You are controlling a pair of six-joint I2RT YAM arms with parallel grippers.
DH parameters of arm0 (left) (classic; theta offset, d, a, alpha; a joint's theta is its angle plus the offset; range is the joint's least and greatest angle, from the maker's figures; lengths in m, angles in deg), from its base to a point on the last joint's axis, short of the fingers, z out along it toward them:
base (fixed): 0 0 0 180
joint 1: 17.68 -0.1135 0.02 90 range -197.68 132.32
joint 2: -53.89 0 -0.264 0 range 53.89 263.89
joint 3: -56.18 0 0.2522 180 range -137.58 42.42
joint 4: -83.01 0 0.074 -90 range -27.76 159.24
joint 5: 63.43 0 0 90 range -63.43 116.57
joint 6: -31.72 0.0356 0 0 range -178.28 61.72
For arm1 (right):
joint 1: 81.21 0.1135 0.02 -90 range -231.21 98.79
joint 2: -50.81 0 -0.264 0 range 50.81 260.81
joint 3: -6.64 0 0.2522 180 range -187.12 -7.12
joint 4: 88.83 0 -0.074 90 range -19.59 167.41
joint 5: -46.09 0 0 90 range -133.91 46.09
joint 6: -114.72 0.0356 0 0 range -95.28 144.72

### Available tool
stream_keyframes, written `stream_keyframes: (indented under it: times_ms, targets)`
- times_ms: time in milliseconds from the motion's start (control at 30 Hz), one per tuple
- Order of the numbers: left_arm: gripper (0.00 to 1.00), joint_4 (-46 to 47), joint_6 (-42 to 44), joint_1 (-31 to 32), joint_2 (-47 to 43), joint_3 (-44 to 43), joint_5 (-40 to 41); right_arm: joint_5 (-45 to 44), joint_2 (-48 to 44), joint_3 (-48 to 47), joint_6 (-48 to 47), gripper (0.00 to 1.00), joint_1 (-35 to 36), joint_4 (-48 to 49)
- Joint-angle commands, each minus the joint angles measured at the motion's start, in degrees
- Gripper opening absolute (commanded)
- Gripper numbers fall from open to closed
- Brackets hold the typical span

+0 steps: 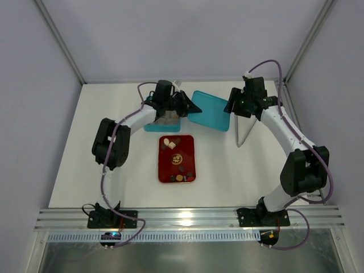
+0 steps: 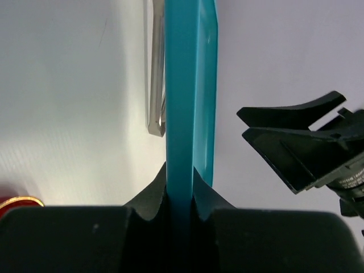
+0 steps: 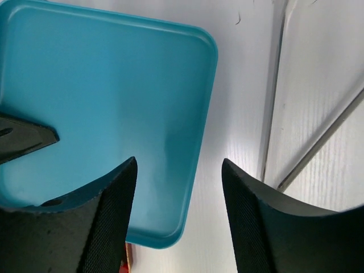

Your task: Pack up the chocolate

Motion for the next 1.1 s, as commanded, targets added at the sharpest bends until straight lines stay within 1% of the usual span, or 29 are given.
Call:
stream_keyframes:
  times_ms: [0, 33, 67, 133, 167, 200, 233, 267, 300, 333, 367, 400, 467, 500, 533, 633, 833, 1067]
  targets:
    - [0.00, -7.37, 4.19, -0.62, -6.64, -0.14, -0.04, -8.80, -8.60, 3.31, -5.85, 0.64, 3.72, 3.90]
    - [0.00, -11.56, 5.50, -0.97, -7.17, -0.23, -0.04, -10.57, -11.66, 4.20, -7.44, 0.65, 5.74, 4.43]
    - [0.00, -13.87, 6.65, -1.14, -7.52, -0.92, -0.13, -14.25, -13.35, 5.16, -8.93, 0.66, 9.76, 4.95]
    - [0.00, -19.93, 10.59, -1.49, -8.40, -1.98, 0.05, -16.73, -16.16, 7.71, -13.49, 0.66, 14.35, 6.36]
    - [0.00, -24.83, 11.66, -1.76, -8.84, -2.42, 0.14, -19.09, -18.79, 8.50, -15.26, 0.66, 18.98, 6.89]
    - [0.00, -26.53, 12.36, -2.02, -9.71, -2.34, 0.14, -20.42, -19.86, 10.17, -16.76, 0.66, 21.12, 8.11]
    - [0.00, -27.68, 12.81, -2.55, -10.07, -1.99, 0.05, -21.65, -20.91, 10.88, -19.47, 0.66, 23.14, 8.73]
    - [0.00, -29.26, 12.98, -2.90, -10.51, -1.38, -0.47, -22.71, -22.32, 11.41, -20.80, 0.66, 27.33, 9.17]
    - [0.00, -29.62, 12.99, -3.16, -10.95, 0.02, -0.91, -24.81, -22.76, 12.28, -21.51, 0.66, 29.12, 9.87]
    - [0.00, -30.06, 12.81, -3.43, -11.65, 0.56, -1.44, -25.79, -23.03, 12.73, -25.43, 0.66, 31.40, 10.40]
    - [0.00, -30.76, 12.64, -3.60, -12.00, 1.17, -2.14, -27.02, -22.95, 13.17, -26.95, 0.66, 34.99, 10.93]
    - [0.00, -31.20, 12.55, -3.52, -12.36, 1.61, -2.24, -30.07, -22.51, 13.61, -28.53, 0.66, 36.94, 11.72]
    - [0.00, -31.82, 11.94, -3.61, -13.32, 2.93, -2.85, -32.29, -21.02, 13.35, -32.13, 0.66, 39.58, 11.55]
    - [0.00, -32.34, 11.76, -3.61, -13.76, 3.37, -3.29, -34.04, -19.45, 13.35, -33.37, 0.66, 42.38, 11.73]
    - [0.00, -33.22, 11.84, -3.61, -14.38, 3.90, -3.38, -35.19, -18.04, 13.35, -35.56, 0.66, 43.62, 11.90]
    - [0.00, -35.07, 12.54, -3.61, -15.08, 4.17, -3.55, -37.82, -16.10, 12.91, -37.42, 0.66, 47.76, 12.25]
    - [0.00, -38.14, 13.77, -4.57, -16.58, 4.26, -4.34, -38.01, -13.46, 11.42, -39.36, 0.66, 53.03, 11.11]
    - [0.00, -40.70, 15.18, -5.28, -18.07, 4.34, -4.43, -42.14, -8.72, 9.57, -40.06, 0.66, 54.18, 9.44]
